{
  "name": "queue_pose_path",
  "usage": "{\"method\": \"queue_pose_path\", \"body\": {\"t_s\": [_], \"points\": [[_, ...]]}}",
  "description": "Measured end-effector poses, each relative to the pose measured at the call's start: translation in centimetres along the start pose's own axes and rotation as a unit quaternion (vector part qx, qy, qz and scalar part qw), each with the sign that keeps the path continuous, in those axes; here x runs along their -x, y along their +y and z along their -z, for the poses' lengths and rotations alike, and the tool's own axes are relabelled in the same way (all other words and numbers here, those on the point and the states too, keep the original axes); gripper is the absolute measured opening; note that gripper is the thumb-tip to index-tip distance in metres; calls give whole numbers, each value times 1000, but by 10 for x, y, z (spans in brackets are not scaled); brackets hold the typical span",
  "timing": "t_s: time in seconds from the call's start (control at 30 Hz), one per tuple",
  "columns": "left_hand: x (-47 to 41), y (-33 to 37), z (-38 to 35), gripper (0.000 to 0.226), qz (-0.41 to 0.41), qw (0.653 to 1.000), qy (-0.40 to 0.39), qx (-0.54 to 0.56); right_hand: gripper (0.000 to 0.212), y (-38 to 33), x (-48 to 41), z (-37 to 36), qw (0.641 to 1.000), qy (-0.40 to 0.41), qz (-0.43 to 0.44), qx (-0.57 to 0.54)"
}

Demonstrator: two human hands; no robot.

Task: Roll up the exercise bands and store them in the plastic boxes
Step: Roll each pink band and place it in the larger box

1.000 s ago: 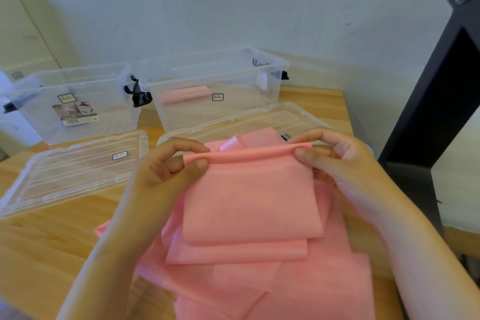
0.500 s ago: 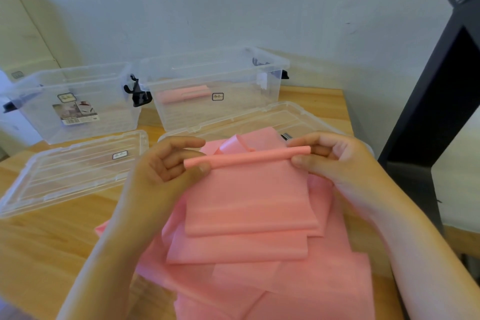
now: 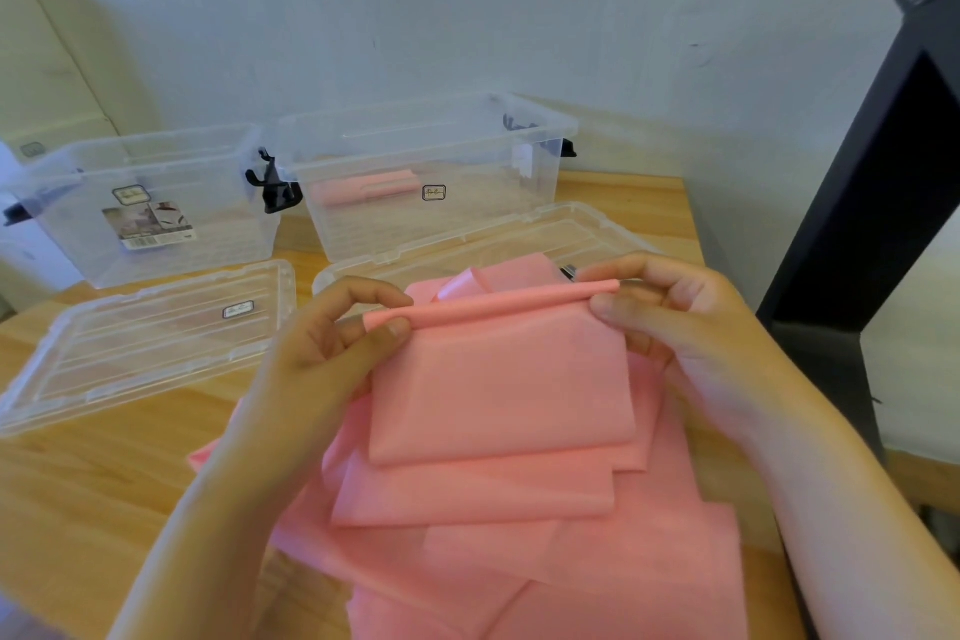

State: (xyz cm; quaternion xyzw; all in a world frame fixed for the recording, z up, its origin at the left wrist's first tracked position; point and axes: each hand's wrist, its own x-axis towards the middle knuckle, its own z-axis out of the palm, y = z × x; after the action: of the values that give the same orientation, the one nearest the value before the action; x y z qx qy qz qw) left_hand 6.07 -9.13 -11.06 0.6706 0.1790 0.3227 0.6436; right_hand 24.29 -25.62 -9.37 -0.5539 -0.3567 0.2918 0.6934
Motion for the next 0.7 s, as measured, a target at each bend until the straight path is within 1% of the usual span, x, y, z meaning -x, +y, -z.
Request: {"method": "queue_pose_path", "body": {"t_s": [0.07, 0.2, 0.3, 0.4, 0.53, 0.7], "points": [[-2, -4, 1, 9, 2, 1000, 6, -11, 20, 1, 0, -4, 1000, 26, 8, 12], [-4, -11, -3, 3, -8, 999, 23, -25, 17, 5, -2, -11, 991, 118, 41, 54], [-6, -15, -5, 12, -12, 998, 39, -37, 17, 7, -3, -17, 985, 152, 63, 58], [-7, -16, -5, 5, -15, 998, 48, -36, 12, 7, -2, -19, 983, 155, 76, 55], [-7, -19, -7, 20, -21, 995, 69, -62, 13, 7, -2, -18, 984, 149, 82, 47], [-7, -18, -10, 18, -45, 990, 83, -104, 13, 8, -2, -17, 987, 143, 65, 44]]}}
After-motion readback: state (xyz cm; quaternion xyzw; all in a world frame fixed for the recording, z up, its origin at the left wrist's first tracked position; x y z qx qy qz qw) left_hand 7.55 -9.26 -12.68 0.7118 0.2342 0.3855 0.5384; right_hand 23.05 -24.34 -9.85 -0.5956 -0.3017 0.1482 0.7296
